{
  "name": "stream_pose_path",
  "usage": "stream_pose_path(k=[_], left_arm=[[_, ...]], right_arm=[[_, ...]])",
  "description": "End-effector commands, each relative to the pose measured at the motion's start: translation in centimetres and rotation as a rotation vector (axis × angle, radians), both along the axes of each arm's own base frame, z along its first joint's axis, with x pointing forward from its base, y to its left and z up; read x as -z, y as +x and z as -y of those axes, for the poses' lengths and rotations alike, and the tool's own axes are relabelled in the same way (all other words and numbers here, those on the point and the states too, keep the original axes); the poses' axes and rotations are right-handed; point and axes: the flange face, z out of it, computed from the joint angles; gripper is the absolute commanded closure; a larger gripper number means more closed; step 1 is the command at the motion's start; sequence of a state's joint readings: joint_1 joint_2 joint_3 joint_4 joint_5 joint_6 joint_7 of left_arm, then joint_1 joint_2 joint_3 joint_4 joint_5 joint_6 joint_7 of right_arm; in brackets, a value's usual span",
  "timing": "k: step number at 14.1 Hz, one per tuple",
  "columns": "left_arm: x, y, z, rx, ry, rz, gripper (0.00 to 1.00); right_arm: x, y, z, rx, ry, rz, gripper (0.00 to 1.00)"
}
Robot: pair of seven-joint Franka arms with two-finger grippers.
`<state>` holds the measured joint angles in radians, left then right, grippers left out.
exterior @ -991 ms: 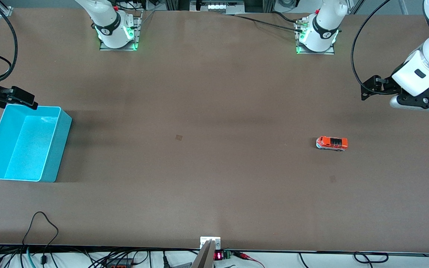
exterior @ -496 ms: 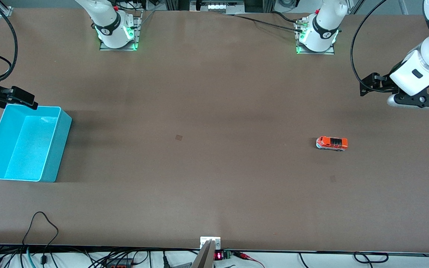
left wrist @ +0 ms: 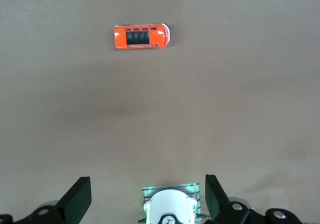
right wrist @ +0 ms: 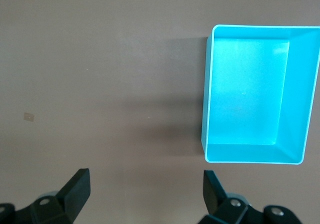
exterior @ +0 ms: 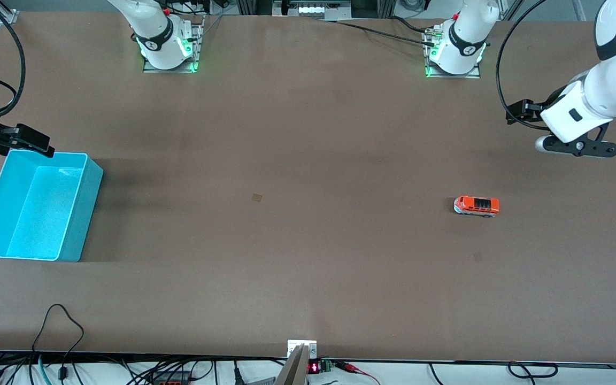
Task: Wind up bus and store in blue box
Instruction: 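Move the left gripper down over the orange toy bus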
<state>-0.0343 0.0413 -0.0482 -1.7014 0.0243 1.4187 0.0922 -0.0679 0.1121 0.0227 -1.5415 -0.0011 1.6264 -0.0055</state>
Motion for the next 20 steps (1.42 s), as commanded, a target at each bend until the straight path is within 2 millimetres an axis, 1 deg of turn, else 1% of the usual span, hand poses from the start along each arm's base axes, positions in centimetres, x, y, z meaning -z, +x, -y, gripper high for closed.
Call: stream_pose_path(k=[1,3,4,6,8,10,12,14,16,18,19,20], left_arm=[[0.6,1.2,-0.4,0.183,-0.073,0.011,0.00],[2.8,2.4,-0.7,0.337,-0.123,0.001,0.00],[4.2,3.3,-1.6,0.434,-0.158,0.003,0.00],[6.6,5.1,-3.5,0.601,-0.195,0.085,0.00],[9.9,6.2,-4.8,0.749,-0.212,0.134,0.00],[13.4,5.9,-5.4,0.865,-0.209,0.157,0.00],[17.1,5.2,-5.1,1.004,-0.168,0.184,0.00],[21.8,4.3,-4.6,1.086,-0.176,0.197,0.00],[26.2,4.3,-4.4,1.158,-0.202,0.189,0.00],[29.0,4.7,-4.3,1.233,-0.213,0.199,0.00],[30.4,4.8,-4.3,1.260,-0.217,0.203,0.00],[31.7,4.6,-4.4,1.282,-0.222,0.205,0.00]], right_arm=[[-0.4,0.2,-0.1,0.003,0.010,0.006,0.00],[-0.4,0.3,-0.2,-0.001,0.010,0.008,0.00],[-0.4,0.3,-0.2,-0.001,0.010,0.008,0.00],[-0.3,0.3,0.0,0.001,0.010,0.006,0.00],[-0.2,0.3,0.0,0.003,0.013,0.005,0.00],[0.2,0.5,0.3,0.006,0.015,-0.003,0.00],[0.3,0.5,0.3,0.006,0.012,-0.004,0.00],[0.9,0.7,0.2,0.004,0.010,-0.015,0.00],[1.7,1.0,0.0,0.001,0.011,-0.029,0.00],[2.3,1.2,0.0,0.000,0.012,-0.041,0.00],[2.9,1.4,0.1,0.001,0.012,-0.053,0.00],[3.2,1.5,0.2,0.003,0.013,-0.058,0.00]])
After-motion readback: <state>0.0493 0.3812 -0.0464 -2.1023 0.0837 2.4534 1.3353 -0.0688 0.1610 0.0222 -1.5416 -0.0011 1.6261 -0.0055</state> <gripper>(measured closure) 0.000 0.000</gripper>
